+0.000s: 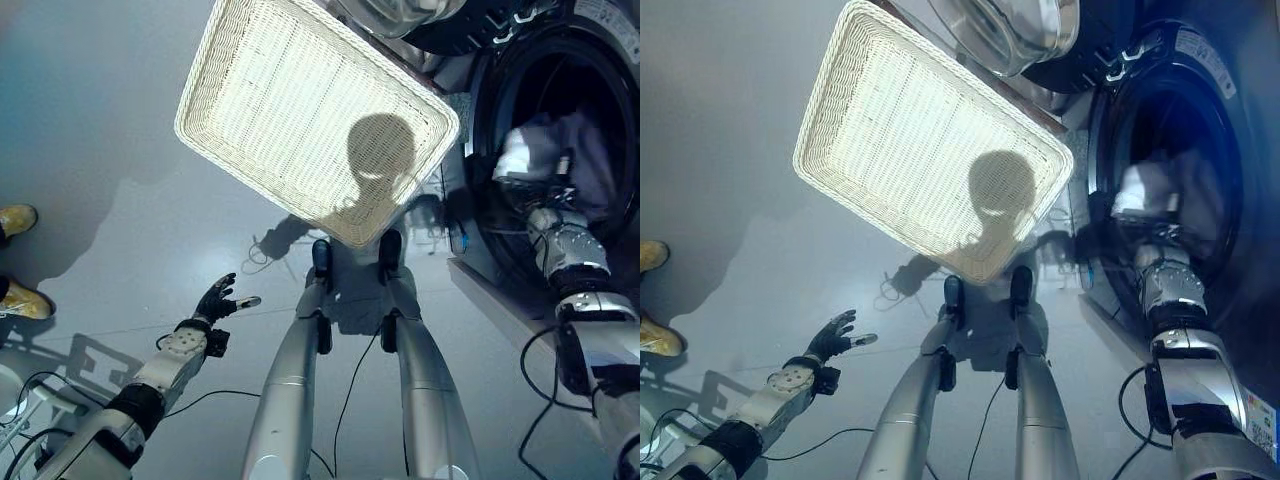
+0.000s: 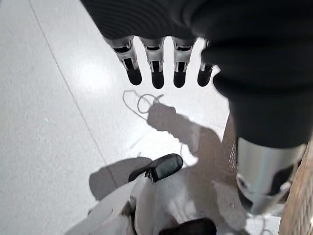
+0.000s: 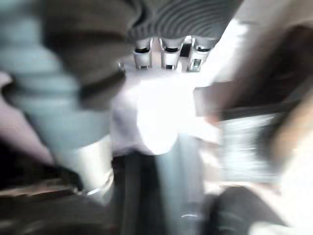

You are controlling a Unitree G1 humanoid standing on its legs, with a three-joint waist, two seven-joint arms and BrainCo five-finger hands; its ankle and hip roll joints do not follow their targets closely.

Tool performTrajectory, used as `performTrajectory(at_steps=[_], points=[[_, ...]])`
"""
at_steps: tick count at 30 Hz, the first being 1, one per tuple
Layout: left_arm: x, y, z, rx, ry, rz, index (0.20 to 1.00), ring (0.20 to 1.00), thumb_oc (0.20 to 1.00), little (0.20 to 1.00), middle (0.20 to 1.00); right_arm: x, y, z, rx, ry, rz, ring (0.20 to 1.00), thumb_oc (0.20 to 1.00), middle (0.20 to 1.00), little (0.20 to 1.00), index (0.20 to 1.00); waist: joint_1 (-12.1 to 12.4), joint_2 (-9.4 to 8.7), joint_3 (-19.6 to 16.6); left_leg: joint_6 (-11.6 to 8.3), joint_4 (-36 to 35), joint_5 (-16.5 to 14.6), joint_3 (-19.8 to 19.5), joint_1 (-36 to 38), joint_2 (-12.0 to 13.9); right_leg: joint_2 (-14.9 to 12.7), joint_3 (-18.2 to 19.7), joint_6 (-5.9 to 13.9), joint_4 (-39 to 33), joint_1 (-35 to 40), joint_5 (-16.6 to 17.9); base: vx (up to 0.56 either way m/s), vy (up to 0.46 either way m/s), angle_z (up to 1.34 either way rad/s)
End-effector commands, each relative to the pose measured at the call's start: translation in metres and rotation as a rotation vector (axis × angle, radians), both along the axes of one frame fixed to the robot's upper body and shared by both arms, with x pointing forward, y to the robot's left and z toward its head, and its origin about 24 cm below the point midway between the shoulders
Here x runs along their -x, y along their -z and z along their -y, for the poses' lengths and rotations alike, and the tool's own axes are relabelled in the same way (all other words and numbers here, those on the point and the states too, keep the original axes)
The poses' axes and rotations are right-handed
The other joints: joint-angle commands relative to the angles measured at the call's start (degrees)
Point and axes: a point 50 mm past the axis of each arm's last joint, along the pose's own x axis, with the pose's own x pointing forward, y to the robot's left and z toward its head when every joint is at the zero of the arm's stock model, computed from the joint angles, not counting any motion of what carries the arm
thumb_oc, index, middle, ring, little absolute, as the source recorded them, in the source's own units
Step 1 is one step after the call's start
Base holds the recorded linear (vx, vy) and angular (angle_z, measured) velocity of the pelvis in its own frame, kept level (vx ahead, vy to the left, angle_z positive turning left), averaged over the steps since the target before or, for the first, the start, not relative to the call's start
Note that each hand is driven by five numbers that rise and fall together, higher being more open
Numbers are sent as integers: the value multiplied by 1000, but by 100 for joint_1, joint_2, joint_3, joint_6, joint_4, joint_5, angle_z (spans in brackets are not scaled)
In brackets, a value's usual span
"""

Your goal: Put the clothes into the washing machine.

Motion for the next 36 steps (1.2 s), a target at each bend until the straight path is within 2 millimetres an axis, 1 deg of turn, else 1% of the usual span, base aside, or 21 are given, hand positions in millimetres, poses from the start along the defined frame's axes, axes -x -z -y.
performTrajectory(at_steps=[1, 3, 4, 6, 8, 13, 15, 16, 18, 19, 21, 23, 26, 27, 29, 30, 31, 32, 33, 34, 36], points=[[7, 15, 9, 34, -14, -38, 1000, 1000, 1000, 1000, 1000, 18, 2, 36, 206, 22, -50, 1000, 1000, 1000, 1000, 1000, 154, 548, -85, -210, -434, 347, -124, -14, -208, 112, -433, 401, 745, -134, -440, 0, 0, 0], [5, 14, 12, 37, -11, -36, 1000, 1000, 1000, 1000, 1000, 16, 1, 38, 348, 48, -113, 1000, 1000, 1000, 1000, 1000, 175, 555, -85, -213, -450, 355, -114, -5, -212, 111, -447, 403, 714, -127, -418, -30, 29, -1], [4, 14, 13, 38, -10, -36, 1000, 1000, 1000, 1000, 1000, 15, -1, 39, 371, 56, -120, 1000, 1000, 1000, 1000, 1000, 179, 558, -85, -213, -454, 357, -108, -3, -211, 112, -448, 402, 706, -124, -414, -38, 46, 0], [3, 14, 15, 42, -6, -37, 1000, 1000, 1000, 1000, 1000, 14, -9, 47, 516, 125, -186, 1000, 1000, 1000, 1000, 1000, 215, 571, -85, -210, -459, 351, -94, 21, -217, 101, -479, 411, 692, -97, -397, -40, 53, 0], [3, 16, 18, 46, -2, -41, 1000, 1000, 1000, 1000, 1000, 14, -16, 52, 556, 187, -209, 1000, 1000, 1000, 1000, 1000, 239, 569, -85, -198, -452, 333, -84, 56, -235, 88, -510, 418, 679, -54, -392, -53, 72, -3], [7, 22, 23, 60, -10, -53, 1000, 1000, 1000, 1000, 1000, 14, -12, 50, 478, 258, -164, 1000, 1000, 1000, 1000, 1000, 215, 539, -85, -163, -426, 277, -42, 137, -274, 72, -527, 440, 663, 17, -371, -51, 107, 1], [9, 26, 29, 69, -18, -61, 1000, 1000, 1000, 1000, 1000, 13, -3, 39, 423, 275, -121, 1000, 1000, 1000, 1000, 1000, 175, 512, -85, -134, -420, 230, -9, 233, -312, 62, -512, 455, 632, 101, -357, -69, 164, 4], [12, 30, 33, 77, -28, -65, 1000, 1000, 1000, 1000, 1000, 14, 8, 29, 395, 283, -115, 1000, 1000, 1000, 1000, 1000, 140, 494, -85, -114, -412, 200, 21, 302, -328, 62, -486, 461, 620, 154, -345, -50, 131, 2], [12, 31, 34, 80, -33, -68, 1000, 1000, 1000, 1000, 1000, 15, 16, 25, 368, 281, -116, 1000, 1000, 1000, 1000, 1000, 124, 483, -85, -103, -401, 183, 34, 336, -336, 56, -469, 471, 617, 181, -340, -44, 120, 1], [13, 34, 35, 81, -43, -78, 1000, 1000, 1000, 1000, 1000, 18, 32, 16, 318, 268, -100, 1000, 1000, 1000, 1000, 1000, 90, 464, -85, -62, -394, 144, 41, 438, -363, 49, -412, 491, 608, 248, -317, -41, 115, 1], [14, 36, 35, 82, -54, -88, 1000, 1000, 1000, 1000, 1000, 20, 42, 12, 334, 262, -115, 1000, 1000, 1000, 1000, 1000, 69, 456, -85, -34, -396, 117, 41, 535, -382, 37, -366, 512, 579, 331, -299, -46, 119, 5], [14, 36, 34, 83, -64, -96, 1000, 1000, 1000, 1000, 1000, 20, 44, 12, 368, 246, -126, 1000, 1000, 1000, 1000, 1000, 58, 452, -85, -13, -402, 95, 52, 608, -387, 24, -337, 527, 549, 391, -278, -33, 92, 4], [16, 38, 24, 80, -81, -119, 1000, 1000, 1000, 1000, 1000, 19, 40, 16, 454, 199, -153, 1000, 1000, 1000, 1000, 1000, 64, 434, -85, 7, -380, 35, 76, 746, -380, -21, -329, 572, 501, 517, -245, -15, 86, 0], [19, 39, 15, 82, -92, -134, 1000, 1000, 1000, 1000, 1000, 16, 25, 18, 355, 185, -90, 1000, 1000, 1000, 1000, 1000, 73, 419, -85, 11, -337, -9, 110, 811, -376, -29, -315, 573, 495, 571, -246, 3, 92, -1], [22, 41, 11, 80, -98, -145, 1000, 1000, 1000, 1000, 1000, 16, 13, 27, 283, 252, -54, 1000, 1000, 1000, 1000, 1000, 73, 407, -85, 11, -308, -41, 121, 852, -368, -34, -305, 577, 509, 607, -260, 23, 88, -3], [39, 51, -4, 82, -121, -170, 1000, 1000, 1000, 1000, 1000, 35, -23, 68, 18, 544, 139, 1000, 1000, 1000, 1000, 1000, 23, 364, -85, 9, -252, -127, 166, 962, -321, -29, -254, 593, 507, 739, -307, 35, 74, -6], [41, 52, -5, 81, -122, -174, 1000, 1000, 1000, 1000, 1000, 40, -27, 73, -2, 607, 165, 1000, 1000, 1000, 1000, 1000, 21, 361, -85, 10, -250, -142, 174, 982, -314, -24, -243, 595, 503, 761, -315, 39, 77, -12], [49, 58, -5, 81, -128, -179, 1000, 1000, 1000, 1000, 1000, 53, -39, 85, -68, 751, 234, 1000, 1000, 1000, 1000, 1000, -21, 364, -85, 13, -284, -146, 163, 1006, -304, -12, -210, 608, 487, 790, -320, 33, 34, -13], [56, 62, -6, 76, -132, -182, 1000, 1000, 1000, 1000, 1000, 74, -44, 94, -144, 937, 318, 1000, 1000, 1000, 1000, 1000, -50, 361, -85, 17, -363, -148, 159, 1072, -282, 1, -183, 625, 463, 838, -324, 49, 39, -15], [60, 61, -9, 73, -149, -179, 1000, 1000, 1000, 1000, 1000, 117, -25, 103, -304, 1287, 313, 1000, 1000, 1000, 1000, 1000, -113, 345, -85, 11, -515, -120, 136, 1187, -276, 43, -134, 655, 449, 886, -313, 49, 32, -13], [55, 56, -11, 71, -144, -178, 1000, 1000, 1000, 1000, 1000, 127, -23, 101, -426, 1379, 303, 1000, 1000, 1000, 1000, 1000, -125, 387, -85, 13, -526, -91, 157, 1172, -307, 40, -119, 644, 480, 830, -292, 37, 33, -9]])
